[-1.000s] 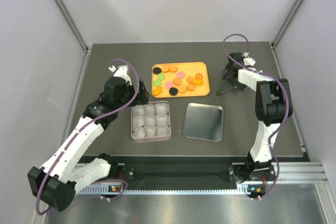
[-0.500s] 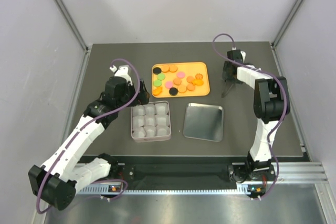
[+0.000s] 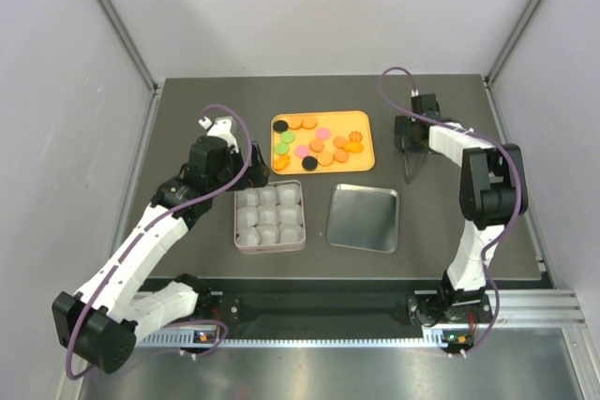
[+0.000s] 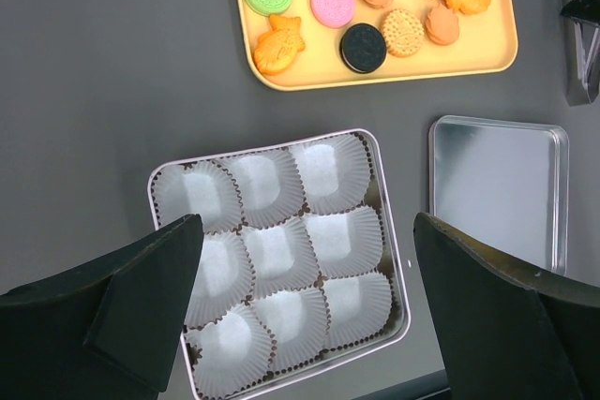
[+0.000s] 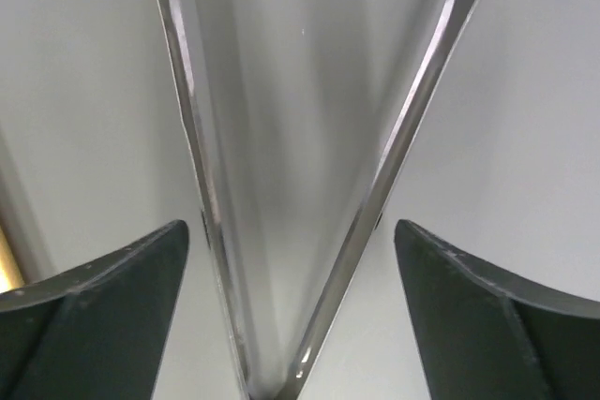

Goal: Pack the cookies

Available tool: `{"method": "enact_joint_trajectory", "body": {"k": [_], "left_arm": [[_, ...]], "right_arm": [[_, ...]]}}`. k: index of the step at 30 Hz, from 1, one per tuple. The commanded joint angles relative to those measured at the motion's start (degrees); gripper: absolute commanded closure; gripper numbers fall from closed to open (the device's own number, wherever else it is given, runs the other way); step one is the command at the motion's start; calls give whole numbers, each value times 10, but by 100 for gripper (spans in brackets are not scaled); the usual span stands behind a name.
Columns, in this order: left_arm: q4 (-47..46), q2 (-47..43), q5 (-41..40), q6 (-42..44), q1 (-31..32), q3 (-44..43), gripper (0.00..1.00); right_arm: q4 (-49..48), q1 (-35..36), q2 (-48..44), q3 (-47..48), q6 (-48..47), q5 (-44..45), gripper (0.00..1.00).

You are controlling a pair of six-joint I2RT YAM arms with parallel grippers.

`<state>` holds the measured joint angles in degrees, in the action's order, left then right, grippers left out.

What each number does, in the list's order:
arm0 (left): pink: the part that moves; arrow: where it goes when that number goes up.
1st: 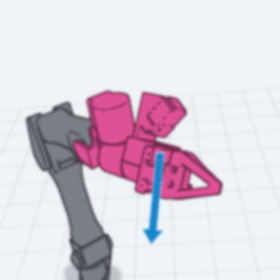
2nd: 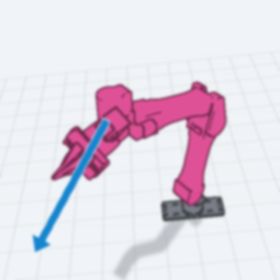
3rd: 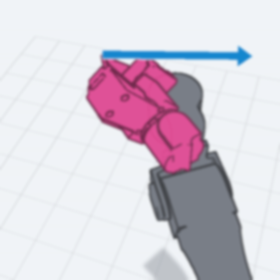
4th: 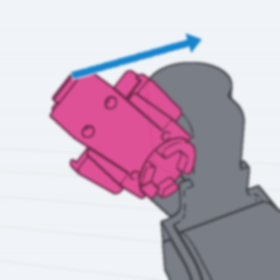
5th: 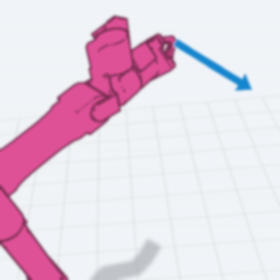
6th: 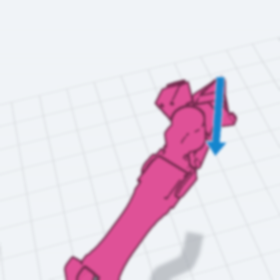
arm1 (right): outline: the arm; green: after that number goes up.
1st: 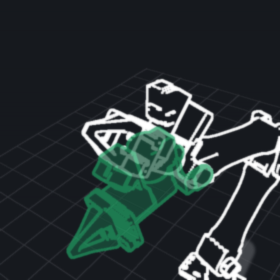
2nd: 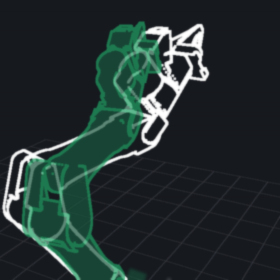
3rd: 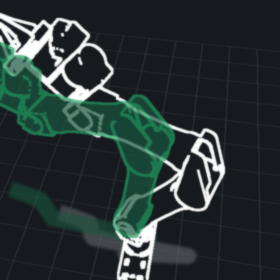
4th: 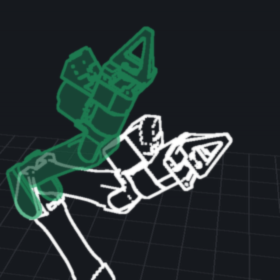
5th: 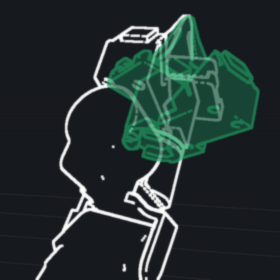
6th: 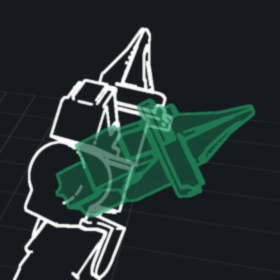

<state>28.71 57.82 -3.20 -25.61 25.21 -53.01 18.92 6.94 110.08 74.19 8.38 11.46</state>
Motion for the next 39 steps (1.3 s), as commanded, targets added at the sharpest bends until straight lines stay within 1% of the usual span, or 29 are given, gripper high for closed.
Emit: {"method": "enact_joint_trajectory", "body": {"k": [1, 3, 5, 6, 10, 16, 22, 26, 33, 39], "left_arm": [[-27, 2, 12, -4, 0, 1, 1], [-27, 3, 13, -5, 1, 1, 1], [-28, 3, 14, -6, 1, 2, 1], [-29, 3, 14, -6, 1, 2, 1], [-30, 4, 14, -7, 1, 2, 1], [-30, 5, 9, -8, 1, 4, 1], [-29, 7, 7, -11, 1, 5, 1], [-29, 11, 9, -18, 1, 7, 1], [-30, 10, 2, -23, 1, 18, 1], [-28, 8, -4, -19, 0, 18, 1]], "right_arm": [[-9, -7, -53, -7, 36, -15, 7], [-2, -9, -55, -12, 67, -14, 4], [6, -9, -58, -15, 81, -28, 4], [6, -9, -58, -19, 101, -29, 4], [19, -9, -39, -11, 129, -18, 4], [30, -9, -21, -1, 132, -5, 5], [44, -10, -10, 12, 96, -5, 6], [45, -9, -1, 26, 75, -7, 10], [60, -10, 21, 53, 74, -4, 15], [61, -9, 31, 46, 72, -4, 19]]}}
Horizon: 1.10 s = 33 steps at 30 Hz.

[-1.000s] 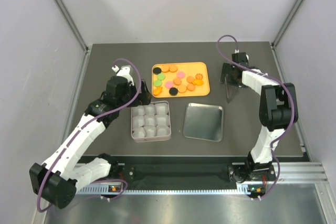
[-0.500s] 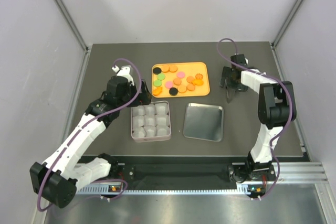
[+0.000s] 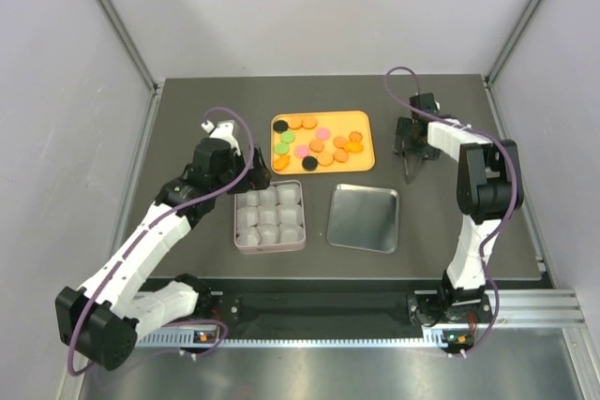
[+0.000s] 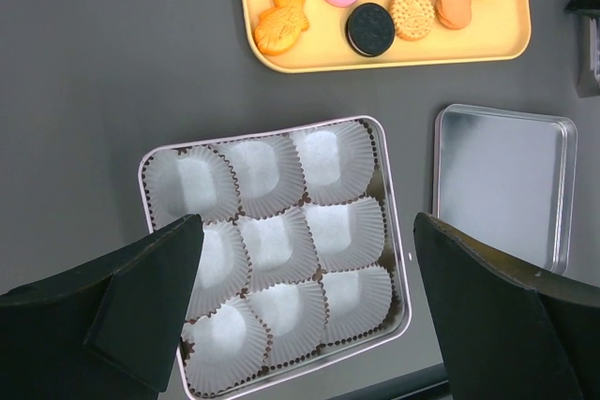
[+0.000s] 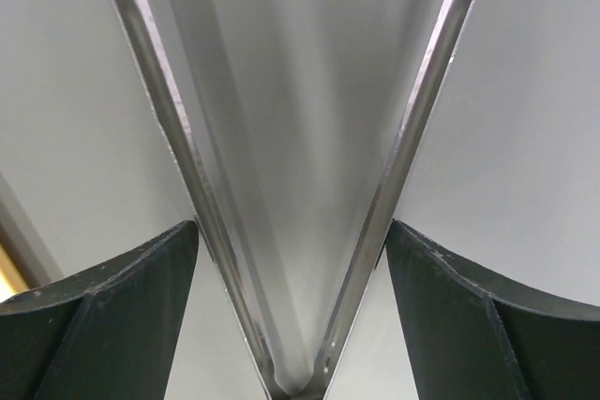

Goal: Pack the cookies

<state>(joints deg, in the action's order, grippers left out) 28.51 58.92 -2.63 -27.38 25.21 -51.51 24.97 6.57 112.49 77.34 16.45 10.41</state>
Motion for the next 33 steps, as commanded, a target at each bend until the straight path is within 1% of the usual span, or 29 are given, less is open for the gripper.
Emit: {"method": "enact_joint_trajectory", "body": {"k": [1, 4, 7, 8, 10, 12, 18, 21, 33], "left_arm": [[-25, -4, -10, 0, 0, 3, 1], [-23, -3, -11, 0, 0, 3, 1], [-23, -4, -12, -1, 0, 3, 1], [-23, -3, -14, -1, 0, 3, 1], [-22, -4, -16, 0, 0, 2, 1], [-21, -4, -20, 1, 0, -2, 1], [-14, -6, -33, 4, 0, -13, 1], [-13, -6, -37, 6, 0, -17, 1], [-12, 1, -51, 14, 0, -32, 1]], "right_arm": [[1, -5, 7, 13, -9, 7, 20], [-4, -8, 7, 4, -9, 2, 23], [-7, -9, 6, 1, -10, -4, 29], [-7, -10, 5, 1, -12, -9, 40], [-7, -10, -2, 2, -11, -12, 51], [-5, -10, -16, 3, -10, -15, 57], [26, -9, -73, 29, -12, -17, 58], [39, -9, -105, 38, -12, -37, 58], [81, 26, -208, 18, -12, -54, 60]]}}
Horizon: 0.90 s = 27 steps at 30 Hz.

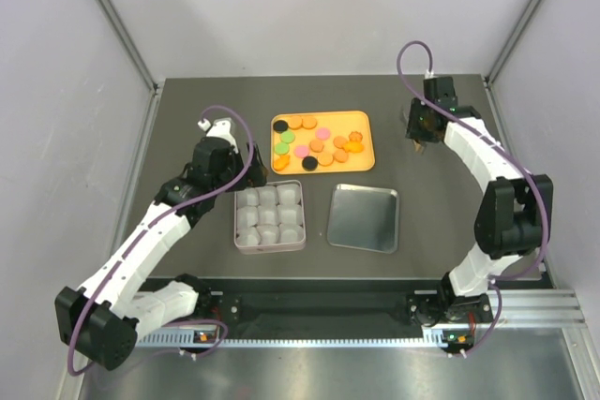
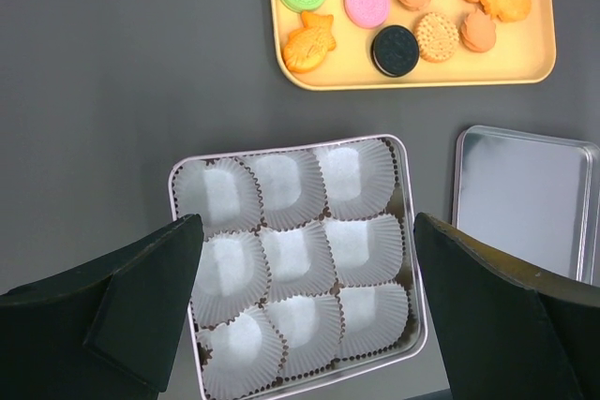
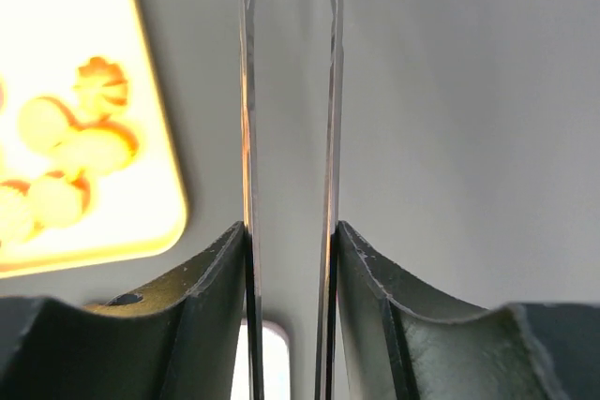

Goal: Pack the cookies

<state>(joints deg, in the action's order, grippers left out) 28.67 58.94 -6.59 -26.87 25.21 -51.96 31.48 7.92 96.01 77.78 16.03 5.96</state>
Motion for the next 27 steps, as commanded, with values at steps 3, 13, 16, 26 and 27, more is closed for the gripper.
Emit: {"method": "enact_joint_trajectory", "body": {"k": [3, 13, 16, 26, 27], "left_arm": [[-12, 3, -14, 12, 0, -31, 1], [-8, 3, -21, 14, -1, -38, 1], [-8, 3, -24, 14, -1, -38, 1], [-4, 7, -26, 15, -1, -47, 1], [-4, 10, -25, 15, -1, -48, 1]], "right_arm": [[31, 22, -67, 18, -10, -9, 61], [68, 50, -140, 15, -13, -57, 57], [77, 70, -156, 16, -13, -57, 54], [95, 145, -178, 4, 0, -57, 50], [96, 154, -178, 1, 1, -57, 50]]}}
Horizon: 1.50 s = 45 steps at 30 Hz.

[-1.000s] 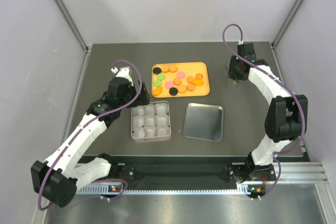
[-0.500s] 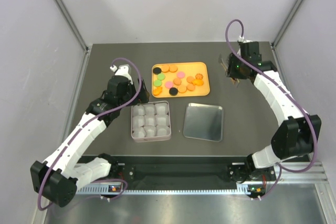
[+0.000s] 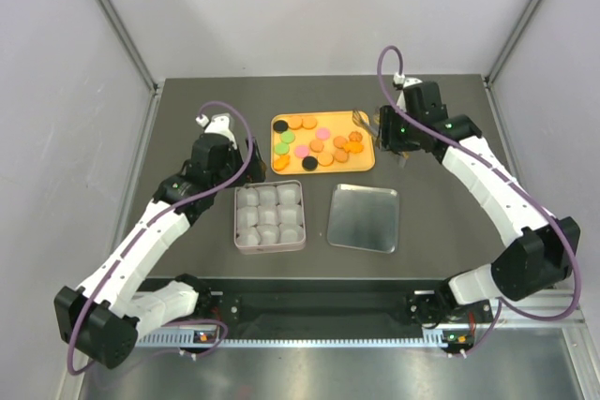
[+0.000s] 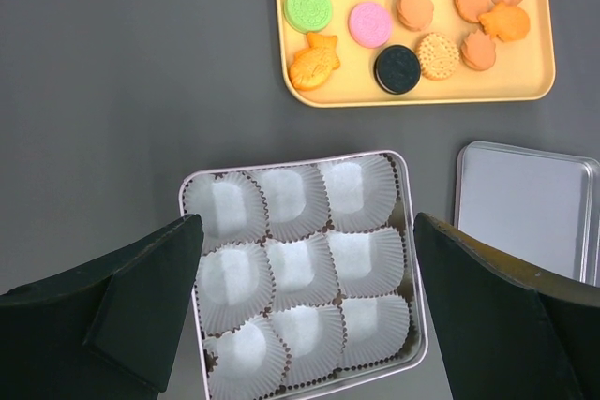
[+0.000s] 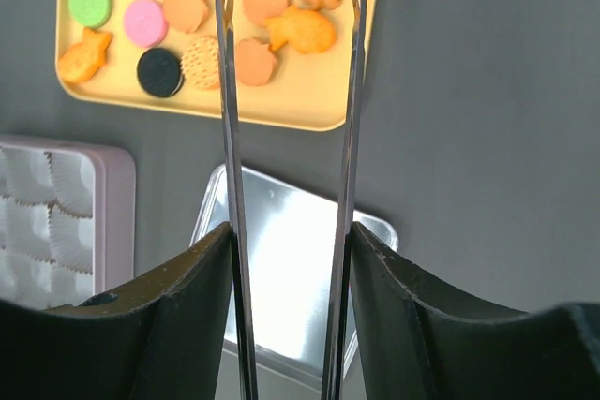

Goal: Pack the cookies

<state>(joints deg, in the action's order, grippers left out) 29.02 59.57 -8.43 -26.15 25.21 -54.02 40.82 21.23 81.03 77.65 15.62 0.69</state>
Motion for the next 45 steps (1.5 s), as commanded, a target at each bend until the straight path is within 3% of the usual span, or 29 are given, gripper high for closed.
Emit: {"method": "enact_joint_trajectory", "body": {"k": [1, 20, 25, 45], "left_arm": [[-7, 5, -6, 8, -1, -28, 1], [2, 2, -19, 23, -1, -40, 1], [3, 0, -25, 23, -1, -36, 1], [3, -11, -26, 21, -1, -15, 1]], "right_arm": [[2, 24, -30, 1, 6, -4, 50], [-10, 105, -19, -64, 18, 16, 48], [-28, 111, 3, -79, 24, 13, 54], [-69, 115, 76, -81, 28, 27, 52]]}}
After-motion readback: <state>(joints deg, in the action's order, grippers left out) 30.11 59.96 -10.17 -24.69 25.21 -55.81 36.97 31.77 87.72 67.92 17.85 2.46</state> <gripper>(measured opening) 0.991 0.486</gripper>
